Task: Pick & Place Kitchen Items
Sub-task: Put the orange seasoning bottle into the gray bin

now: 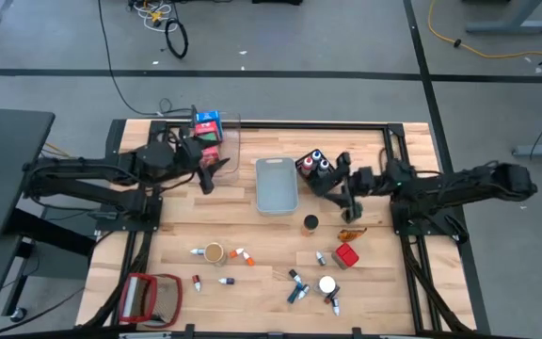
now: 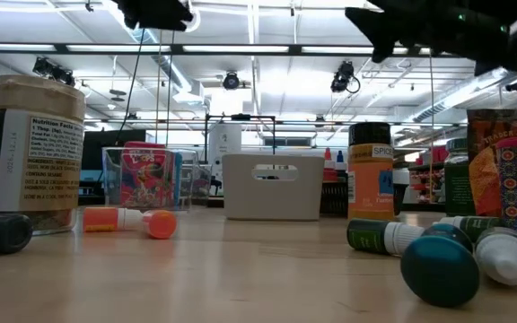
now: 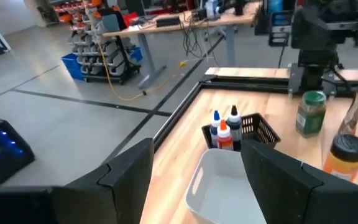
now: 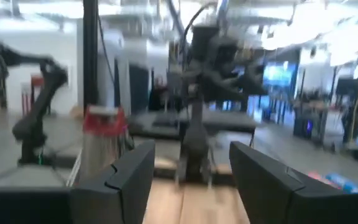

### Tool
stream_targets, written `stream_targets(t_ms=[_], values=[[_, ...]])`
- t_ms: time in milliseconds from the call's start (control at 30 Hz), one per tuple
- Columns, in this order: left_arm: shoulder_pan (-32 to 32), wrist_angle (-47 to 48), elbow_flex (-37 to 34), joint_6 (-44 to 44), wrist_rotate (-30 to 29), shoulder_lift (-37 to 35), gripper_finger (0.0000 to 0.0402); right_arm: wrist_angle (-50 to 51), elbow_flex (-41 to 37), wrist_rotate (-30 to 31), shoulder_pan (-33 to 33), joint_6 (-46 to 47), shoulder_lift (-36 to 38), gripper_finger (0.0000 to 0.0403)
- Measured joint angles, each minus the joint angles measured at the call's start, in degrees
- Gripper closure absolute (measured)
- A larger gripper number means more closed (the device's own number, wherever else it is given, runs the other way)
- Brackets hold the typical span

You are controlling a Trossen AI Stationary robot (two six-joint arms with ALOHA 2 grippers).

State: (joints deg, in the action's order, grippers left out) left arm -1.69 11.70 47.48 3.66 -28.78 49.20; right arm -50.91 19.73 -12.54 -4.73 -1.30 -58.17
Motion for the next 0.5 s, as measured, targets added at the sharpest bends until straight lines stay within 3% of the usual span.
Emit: stream_targets(t_ms=[133,233,400,500], values=[[0.0,-7.38,-8.06,1.22,0.25,-3.32,0.015,13.03,6.0,6.16,4.48,-3.37,-2.73,0.0174],[0.0,-12.94,-12.71,1.74,3.82,-4.73,0.015,19.59,9.96,9.24,6.32,-3.88,-5.62,0.017],[0.04,-18.09,-15.67,1.79,12.53,-4.93,0.015,21.39,14.81,9.83,7.85,-2.36,-11.54,0.0172],[0.02,-17.72,-15.67,1.27,17.45,-5.0,0.015,21.46,16.7,7.2,8.21,-2.13,-14.88,0.0176]])
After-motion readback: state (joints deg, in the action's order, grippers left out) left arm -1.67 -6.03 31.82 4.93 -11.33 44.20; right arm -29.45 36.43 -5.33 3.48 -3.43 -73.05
